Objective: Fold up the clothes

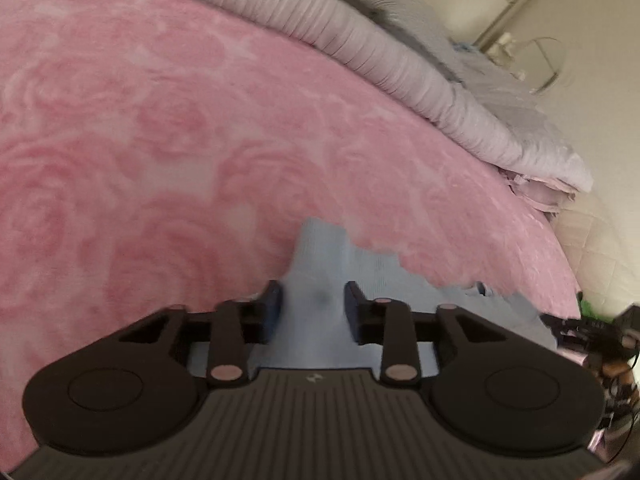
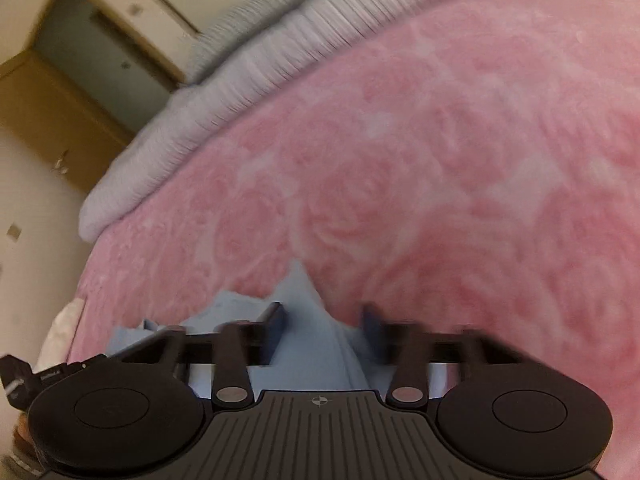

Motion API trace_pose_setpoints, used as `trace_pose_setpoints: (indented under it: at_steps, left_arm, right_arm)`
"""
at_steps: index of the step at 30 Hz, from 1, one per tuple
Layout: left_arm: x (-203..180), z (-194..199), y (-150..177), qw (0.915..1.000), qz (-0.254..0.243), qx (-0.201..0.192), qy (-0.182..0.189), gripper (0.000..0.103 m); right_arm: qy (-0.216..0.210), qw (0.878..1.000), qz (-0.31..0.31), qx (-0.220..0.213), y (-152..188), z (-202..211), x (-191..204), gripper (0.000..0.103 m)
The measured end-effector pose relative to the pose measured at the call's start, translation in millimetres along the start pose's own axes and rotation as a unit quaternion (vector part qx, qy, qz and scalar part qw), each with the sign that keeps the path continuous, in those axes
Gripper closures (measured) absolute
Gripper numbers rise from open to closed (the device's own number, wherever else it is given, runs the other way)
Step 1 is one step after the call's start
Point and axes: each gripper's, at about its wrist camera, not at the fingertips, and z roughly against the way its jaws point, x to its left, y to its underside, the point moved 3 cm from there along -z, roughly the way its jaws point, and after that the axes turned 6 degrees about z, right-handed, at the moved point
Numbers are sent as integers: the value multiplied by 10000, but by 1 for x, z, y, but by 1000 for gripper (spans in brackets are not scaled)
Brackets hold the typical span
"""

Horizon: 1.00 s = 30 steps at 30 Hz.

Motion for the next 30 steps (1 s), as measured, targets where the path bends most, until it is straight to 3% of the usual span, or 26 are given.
trace_pose_setpoints:
  at_steps: [3,5,6,8,9,11,12,14,16,18,19,22,24,26,28,29,30]
  left_arm:
    - [-1,27,4,9966,-133,-648,500,102]
    - [-1,52,5,9876,-197,-1305,845,102]
    - [0,58,7,9839,-205,-1541,880,102]
    - [5,56,11,9832,-192,-1670,711,100]
    - [9,42,12,9891,-156,-1384,478,100]
    - [13,9,18,9978,-77,-620,-201,98]
    - [12,4,20,9978,-96,-575,-320,97]
    - [7,11,16,9965,-127,-648,-510,87]
    - [-1,27,12,9923,-210,-933,-782,85]
    - [-10,42,11,9870,-385,-1133,-1073,86]
    - [-19,46,13,9875,-488,-1129,-983,86]
    - [-57,51,31,9915,-765,-965,-410,86]
    - [-85,37,50,9933,-1017,-529,163,86]
    - [-110,14,74,9891,-1386,-77,487,83]
    - [-117,-9,93,9833,-1815,154,56,85]
    - [-115,-19,102,9795,-1985,190,-267,86]
    - [-112,-19,102,9817,-1883,163,-254,86]
  right_arm:
    - [-258,9946,753,-662,-1,22,18,96]
    - [-557,9804,1363,-1308,2,44,31,96]
    - [-650,9722,1580,-1601,5,52,34,96]
    - [-475,9759,1483,-1529,7,44,29,96]
    - [-376,9781,1434,-1463,7,39,26,95]
    - [275,9886,1401,-481,15,0,18,93]
    - [641,9878,1422,-15,20,-17,16,89]
    - [781,9857,1492,-49,22,-17,22,78]
    - [1090,9834,1442,-151,16,-3,27,63]
    - [1413,9762,1575,-485,15,16,45,60]
    - [1549,9719,1649,-643,15,25,54,60]
    - [913,9703,2157,-609,34,35,97,60]
    - [1075,9652,2370,-249,53,14,103,60]
    - [1234,9582,2578,111,72,-7,109,60]
    - [1386,9498,2767,454,90,-26,115,59]
    - [1384,9530,2666,386,88,-20,113,59]
    - [1382,9561,2564,318,86,-13,112,59]
